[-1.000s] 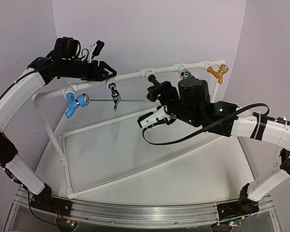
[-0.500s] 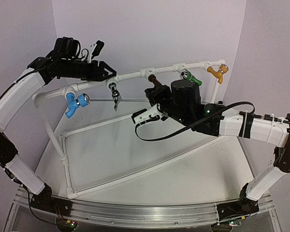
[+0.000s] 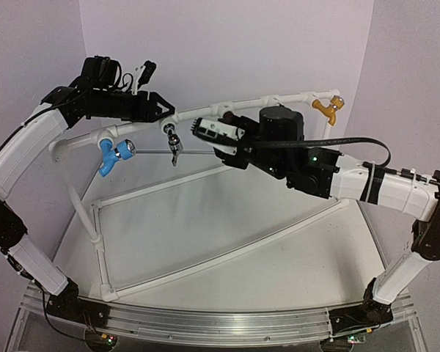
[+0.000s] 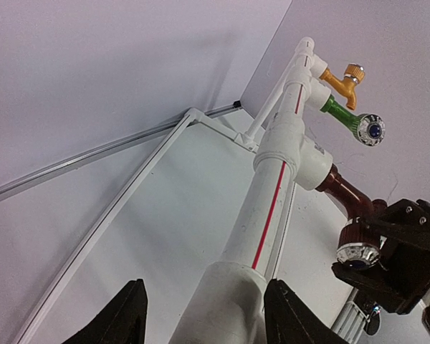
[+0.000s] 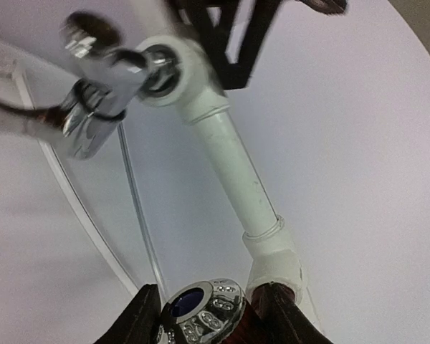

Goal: Install the water faucets

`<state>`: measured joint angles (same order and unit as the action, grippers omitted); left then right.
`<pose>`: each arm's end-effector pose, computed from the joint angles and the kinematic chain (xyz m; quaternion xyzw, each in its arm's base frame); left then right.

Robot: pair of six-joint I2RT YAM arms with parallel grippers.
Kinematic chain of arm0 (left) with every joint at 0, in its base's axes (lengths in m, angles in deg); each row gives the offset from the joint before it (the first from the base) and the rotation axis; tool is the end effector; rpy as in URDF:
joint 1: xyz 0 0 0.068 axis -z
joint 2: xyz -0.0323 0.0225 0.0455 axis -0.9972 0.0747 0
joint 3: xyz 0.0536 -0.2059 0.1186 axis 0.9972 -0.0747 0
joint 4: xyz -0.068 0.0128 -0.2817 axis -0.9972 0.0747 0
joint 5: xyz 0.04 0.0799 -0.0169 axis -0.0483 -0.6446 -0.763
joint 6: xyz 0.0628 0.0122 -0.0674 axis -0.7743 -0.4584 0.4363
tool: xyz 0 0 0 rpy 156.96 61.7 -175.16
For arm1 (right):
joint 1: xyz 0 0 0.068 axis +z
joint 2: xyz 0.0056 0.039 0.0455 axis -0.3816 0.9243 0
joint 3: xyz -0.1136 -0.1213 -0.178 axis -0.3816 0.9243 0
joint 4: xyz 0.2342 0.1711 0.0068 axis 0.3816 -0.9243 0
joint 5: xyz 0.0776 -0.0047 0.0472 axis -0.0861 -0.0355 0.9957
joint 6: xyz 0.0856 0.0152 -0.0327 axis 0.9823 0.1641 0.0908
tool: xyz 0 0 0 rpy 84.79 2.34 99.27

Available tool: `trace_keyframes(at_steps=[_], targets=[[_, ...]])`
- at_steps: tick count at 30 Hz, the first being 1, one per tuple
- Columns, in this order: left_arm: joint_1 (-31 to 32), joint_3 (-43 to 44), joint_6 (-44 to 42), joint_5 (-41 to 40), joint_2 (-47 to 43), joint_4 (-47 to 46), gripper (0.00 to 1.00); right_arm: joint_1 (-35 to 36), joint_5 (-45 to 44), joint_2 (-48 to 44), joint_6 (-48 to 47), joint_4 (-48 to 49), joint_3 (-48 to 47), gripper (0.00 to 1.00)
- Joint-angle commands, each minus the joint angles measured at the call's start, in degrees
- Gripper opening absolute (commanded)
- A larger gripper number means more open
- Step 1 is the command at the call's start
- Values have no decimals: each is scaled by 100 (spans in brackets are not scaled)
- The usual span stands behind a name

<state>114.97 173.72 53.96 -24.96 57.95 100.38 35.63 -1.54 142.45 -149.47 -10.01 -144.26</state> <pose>0.3343 -0.2242 0.4129 0.2418 0.7973 -0.3330 0.4415 0.2651 0.3859 0.3548 -0.5832 0.4289 -0.1205 0.6793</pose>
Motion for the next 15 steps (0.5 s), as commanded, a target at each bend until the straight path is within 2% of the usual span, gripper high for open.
trace_keyframes(at_steps=[1, 5, 6, 10, 12, 15], targets=[[80, -260, 90, 171, 261, 1371, 58, -260, -91, -10, 3470, 744, -491, 15], [77, -286, 92, 192, 268, 1325, 58, -564, 82, -287, 6015, 1117, -243, 13], [84, -291, 94, 206, 273, 1310, 58, -673, 34, -376, 6912, 1255, -86, 12], [79, -285, 99, 216, 284, 1318, 58, -958, -572, -621, 9891, 1380, 439, 1], [81, -298, 102, 209, 263, 1317, 58, -982, -847, -682, 10760, 1384, 555, 0], [81, -324, 103, 193, 219, 1315, 58, -983, -1173, -661, 10730, 1416, 525, 7]])
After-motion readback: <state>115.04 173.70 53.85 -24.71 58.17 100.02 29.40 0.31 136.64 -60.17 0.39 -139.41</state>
